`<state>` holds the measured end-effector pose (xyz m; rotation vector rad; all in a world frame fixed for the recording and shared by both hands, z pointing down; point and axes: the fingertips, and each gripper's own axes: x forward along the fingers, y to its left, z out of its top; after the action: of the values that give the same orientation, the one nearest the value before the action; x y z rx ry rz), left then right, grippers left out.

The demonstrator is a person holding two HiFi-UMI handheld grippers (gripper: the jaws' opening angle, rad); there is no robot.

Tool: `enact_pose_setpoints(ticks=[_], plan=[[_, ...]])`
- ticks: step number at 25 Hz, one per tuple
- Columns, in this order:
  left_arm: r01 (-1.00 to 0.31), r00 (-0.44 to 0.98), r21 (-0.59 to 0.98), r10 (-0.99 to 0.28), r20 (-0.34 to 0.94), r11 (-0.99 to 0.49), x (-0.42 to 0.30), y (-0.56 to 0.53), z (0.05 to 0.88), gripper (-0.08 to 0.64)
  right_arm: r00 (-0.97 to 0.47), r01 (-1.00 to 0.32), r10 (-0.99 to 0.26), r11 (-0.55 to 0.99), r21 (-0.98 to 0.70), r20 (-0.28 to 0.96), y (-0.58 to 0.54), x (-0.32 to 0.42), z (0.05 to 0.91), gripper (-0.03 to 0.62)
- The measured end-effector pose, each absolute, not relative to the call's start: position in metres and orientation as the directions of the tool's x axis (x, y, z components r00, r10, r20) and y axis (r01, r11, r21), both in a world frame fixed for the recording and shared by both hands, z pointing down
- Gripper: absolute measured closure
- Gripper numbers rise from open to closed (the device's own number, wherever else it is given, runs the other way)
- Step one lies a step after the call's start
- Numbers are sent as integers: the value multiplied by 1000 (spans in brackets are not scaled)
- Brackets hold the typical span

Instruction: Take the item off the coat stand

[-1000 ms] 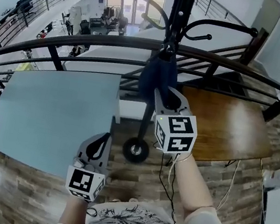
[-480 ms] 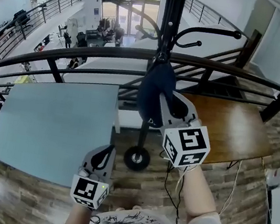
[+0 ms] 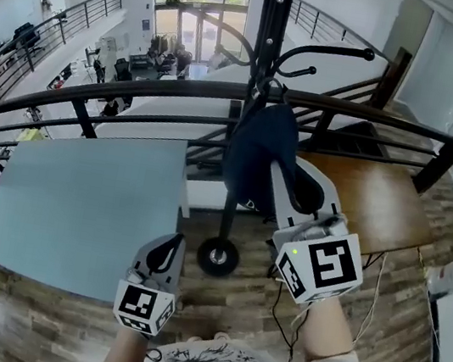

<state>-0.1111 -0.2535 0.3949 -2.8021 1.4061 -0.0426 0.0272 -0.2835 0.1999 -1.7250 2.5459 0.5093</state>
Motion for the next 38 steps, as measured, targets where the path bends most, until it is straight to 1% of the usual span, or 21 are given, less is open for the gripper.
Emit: enact_pose_setpoints(ticks=[4, 10, 16, 23, 27, 33, 38], plan=[[-802, 597, -22, -802, 9, -597, -112, -254, 390, 555, -379, -916, -910, 342, 211, -171, -260, 36, 223, 568], [-796, 605, -32, -796, -13, -605, -109, -261, 378, 555, -335, -936, -938, 322, 141, -83, -253, 50, 292, 566], [-791, 611, -48, -792, -17, -609, -102, -264, 372, 555, -259, -963, -962, 251, 99, -87, -254, 76, 350, 566], [-798, 602, -49, -798, -15, -601, -100, -271, 372, 555, -271, -960, -961, 266, 94, -56, -254, 88, 409, 566], [-795, 605, -50, -796, -11, -604, -96, -272, 374, 555, -301, -948, -951, 291, 128, -68, -250, 83, 415, 566], [-797, 604, -44, -797, -14, -603, -92, -272, 373, 555, -319, -938, -941, 295, 183, -117, -248, 77, 388, 566], [-795, 606, -50, -795, -19, -604, -89, -273, 372, 555, -332, -932, -937, 307, 192, -111, -255, 75, 381, 568]])
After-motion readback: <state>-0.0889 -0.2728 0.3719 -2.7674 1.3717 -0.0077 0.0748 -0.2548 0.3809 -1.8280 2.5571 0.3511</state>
